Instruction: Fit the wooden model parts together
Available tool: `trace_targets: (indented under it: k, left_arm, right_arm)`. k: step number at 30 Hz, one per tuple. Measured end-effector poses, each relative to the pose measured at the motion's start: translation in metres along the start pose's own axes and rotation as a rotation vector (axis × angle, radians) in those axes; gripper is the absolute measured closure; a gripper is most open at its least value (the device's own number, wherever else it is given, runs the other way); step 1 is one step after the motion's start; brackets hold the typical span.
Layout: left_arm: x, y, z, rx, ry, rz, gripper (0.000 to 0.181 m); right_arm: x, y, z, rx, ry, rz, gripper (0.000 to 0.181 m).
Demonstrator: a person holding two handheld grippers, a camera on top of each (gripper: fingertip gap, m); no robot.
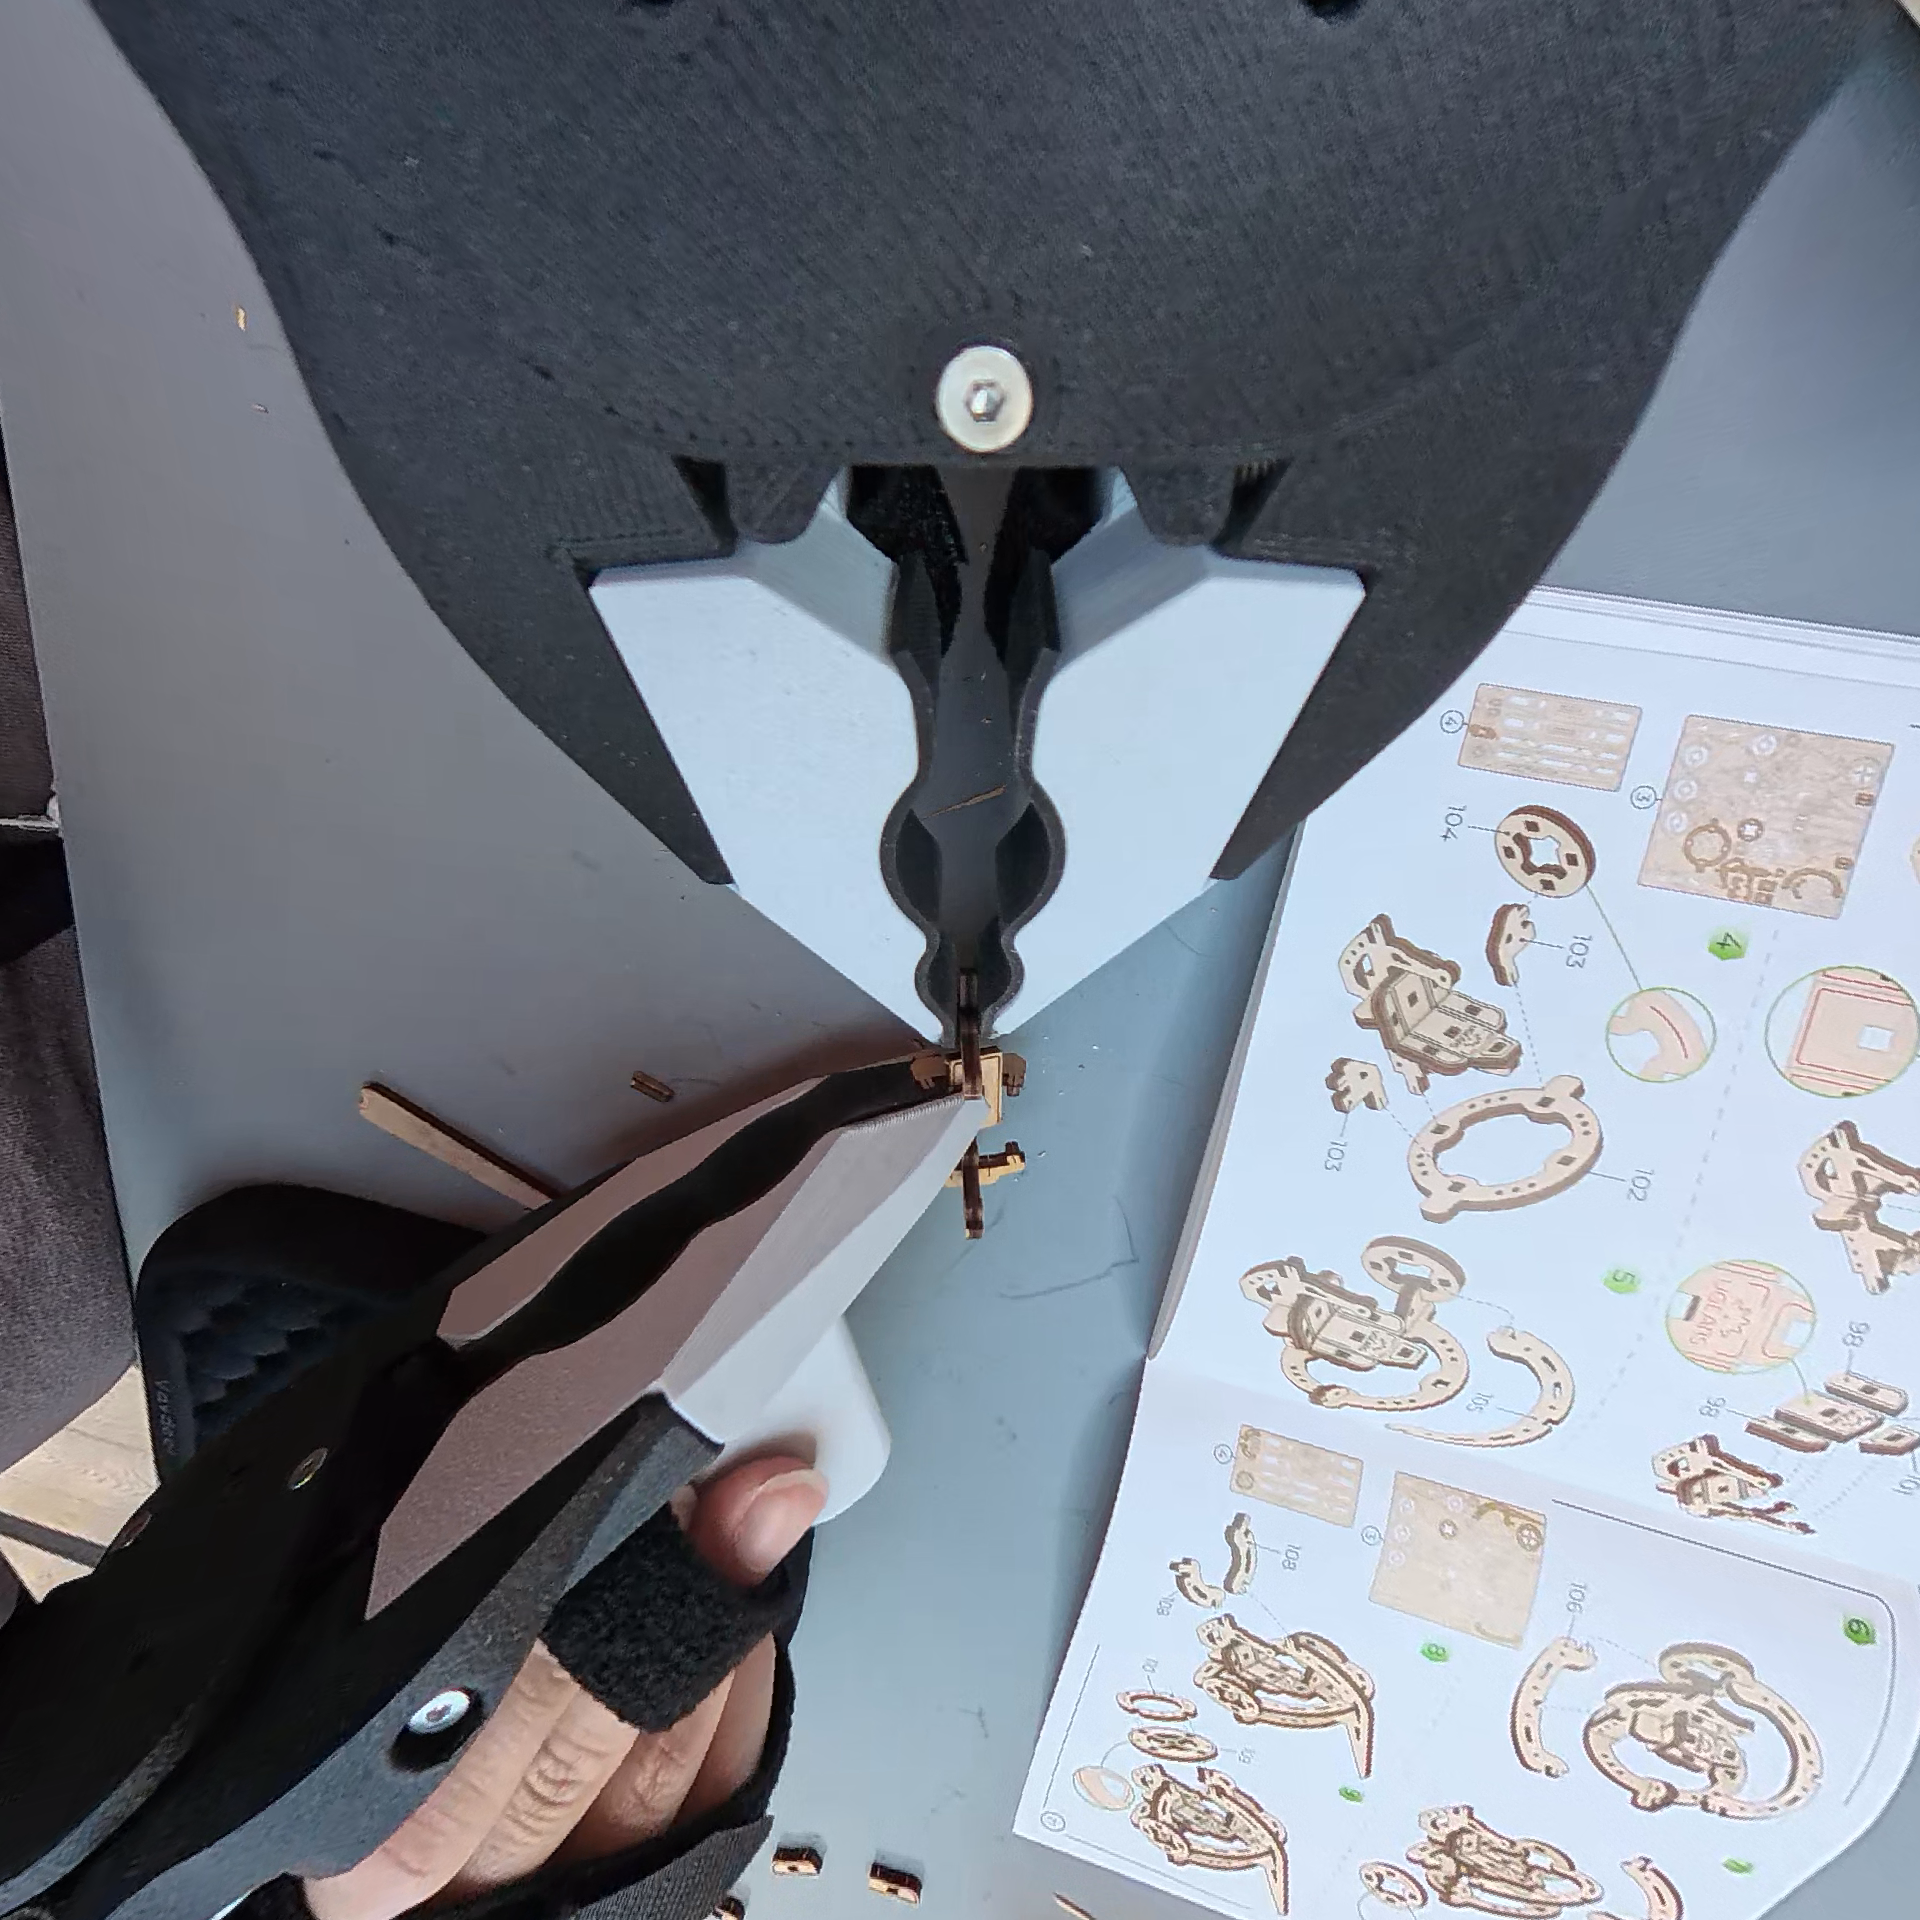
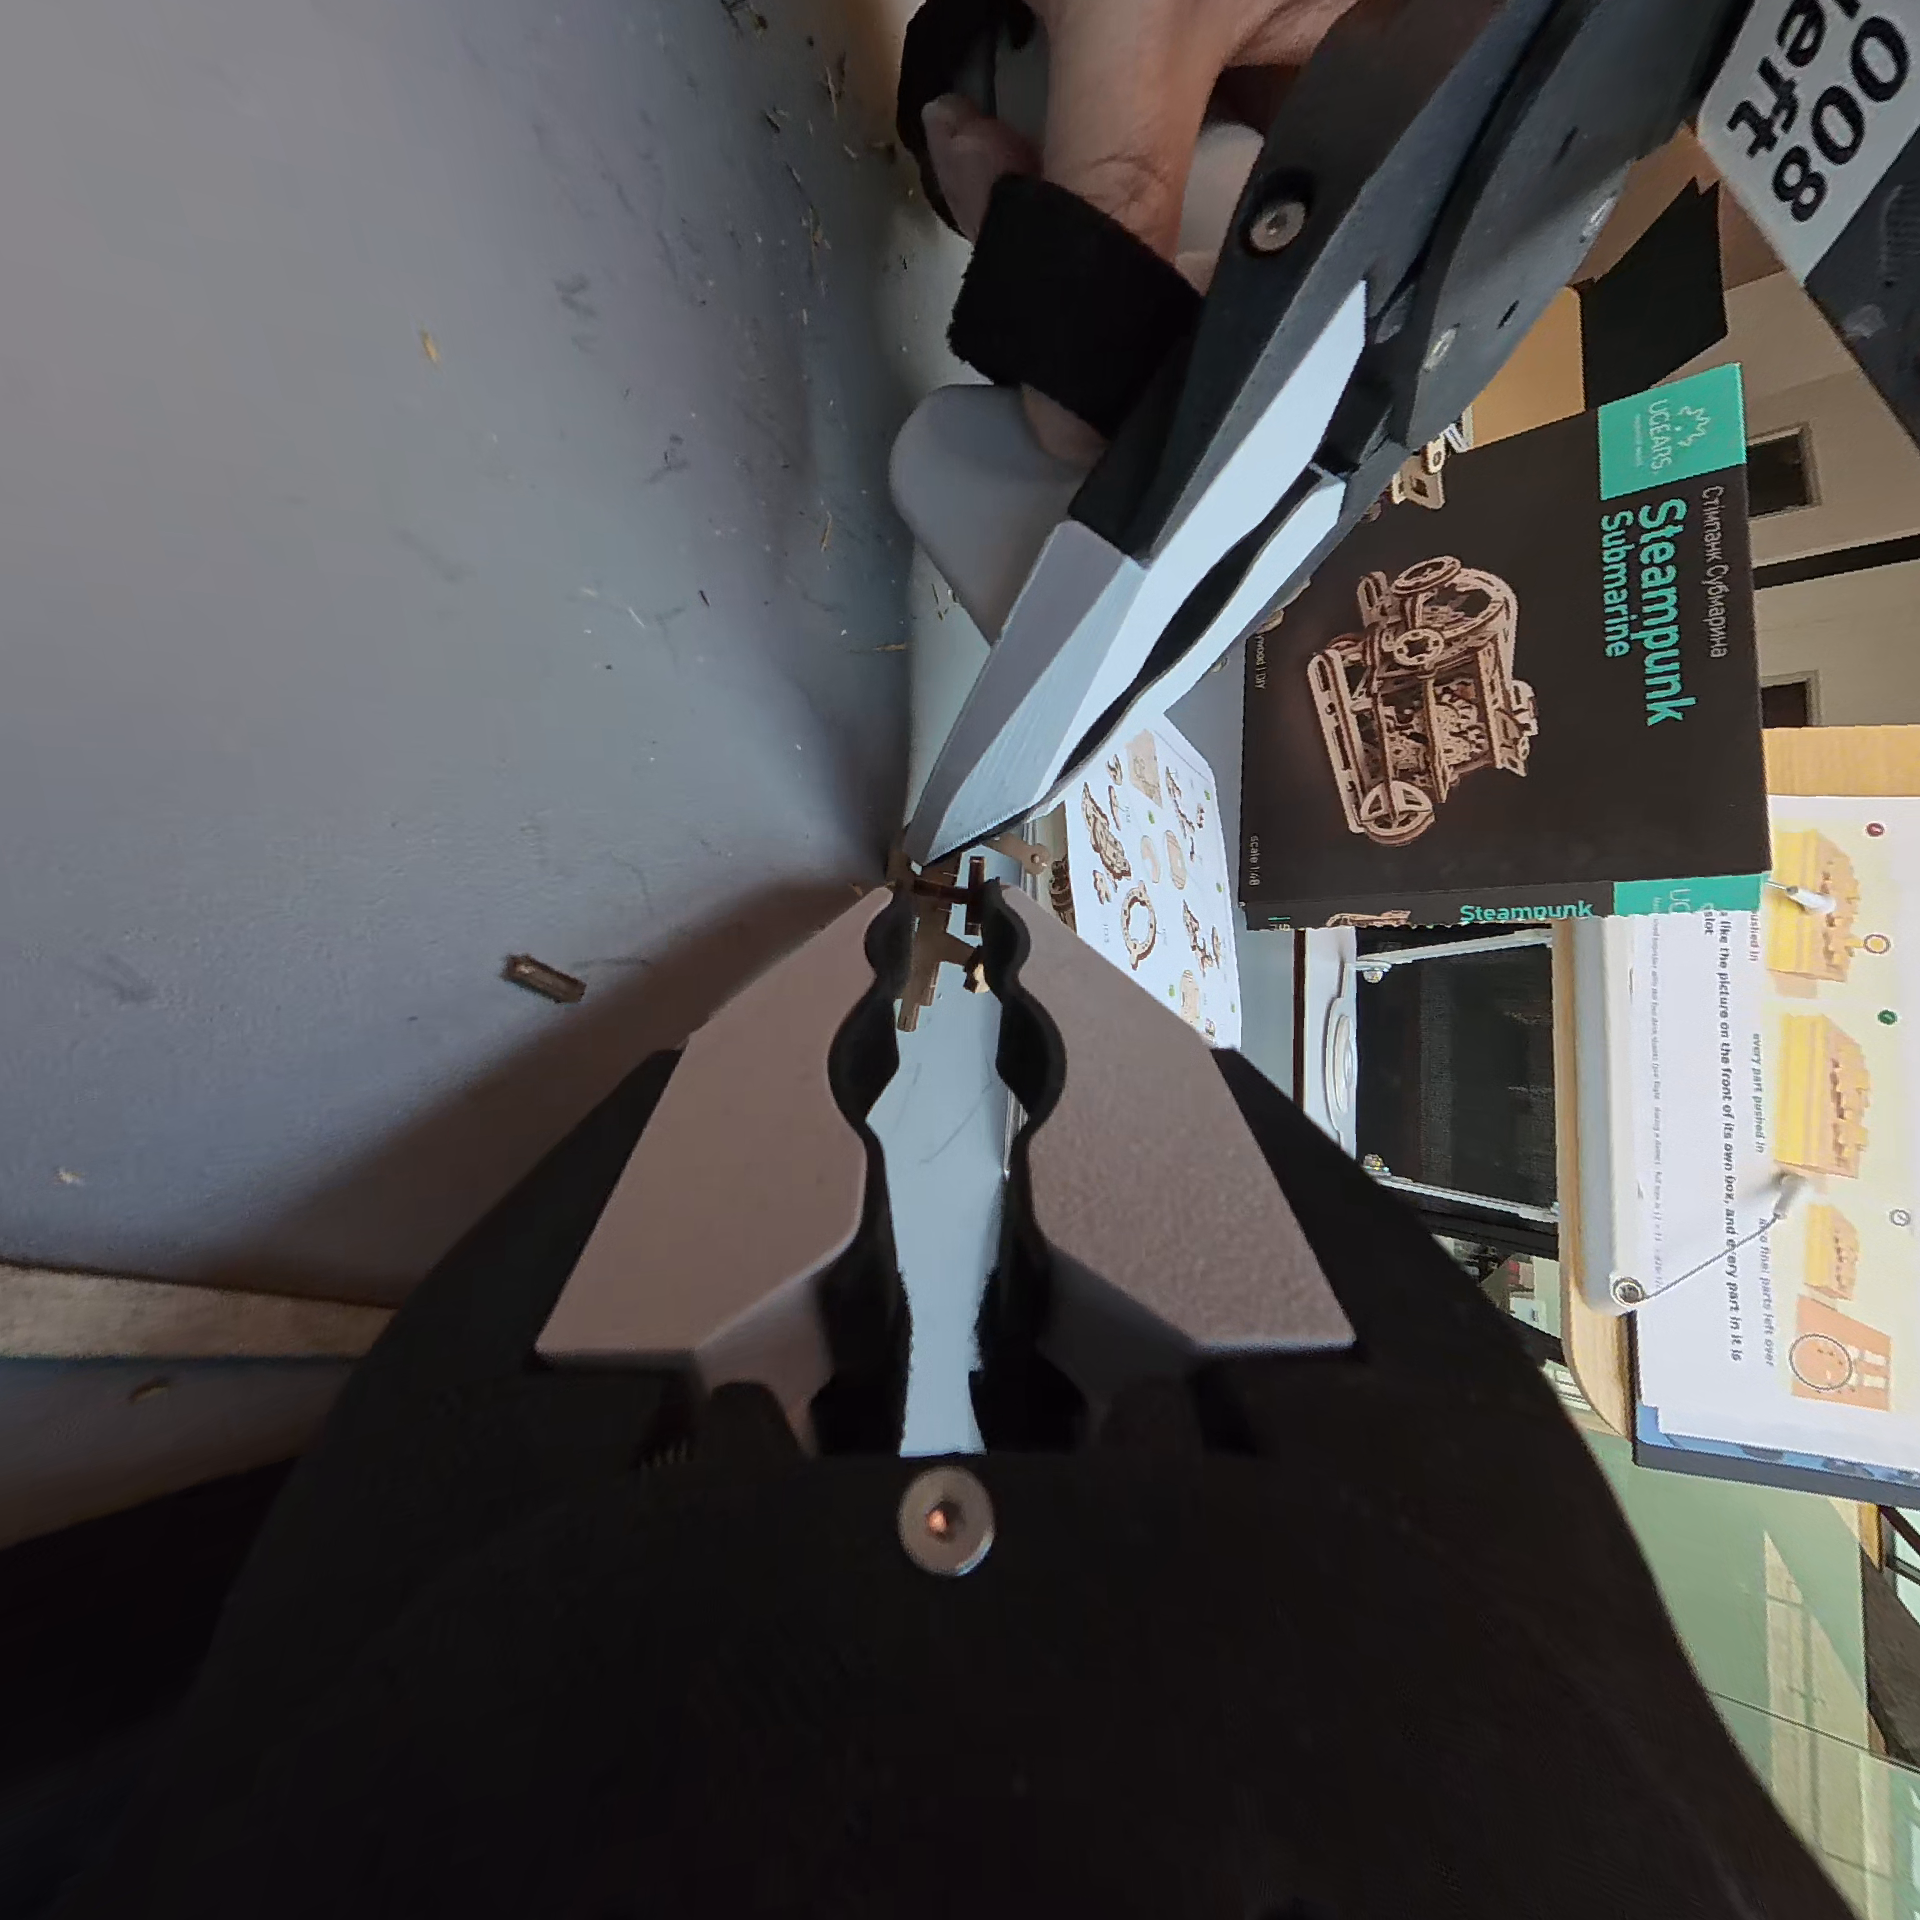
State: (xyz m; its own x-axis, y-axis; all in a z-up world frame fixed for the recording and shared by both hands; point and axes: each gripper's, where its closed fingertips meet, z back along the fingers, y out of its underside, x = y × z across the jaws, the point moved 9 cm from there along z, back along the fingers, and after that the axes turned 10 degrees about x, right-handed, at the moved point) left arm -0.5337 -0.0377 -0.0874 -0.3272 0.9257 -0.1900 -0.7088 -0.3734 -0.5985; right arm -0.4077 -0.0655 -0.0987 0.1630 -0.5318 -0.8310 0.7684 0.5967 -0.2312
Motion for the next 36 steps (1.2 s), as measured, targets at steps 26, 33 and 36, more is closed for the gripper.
trace_targets:
  k: [26,33,36]
  left_arm:
    - [0.0017,0.0014,-0.0001,-0.016,0.000,0.003,0.181]
    - [0.0042,0.0016,-0.0005,-0.029,0.023,0.041,0.181]
    - [0.0048,0.0017,-0.0003,-0.030,0.028,0.049,0.181]
  right_arm:
    - [-0.0063,0.0044,-0.0014,-0.032,-0.045,-0.073,0.164]
    - [-0.0054,0.0046,-0.0028,-0.006,-0.033,-0.058,0.167]
    - [-0.0038,0.0037,-0.0022,-0.007,-0.019,-0.028,0.171]
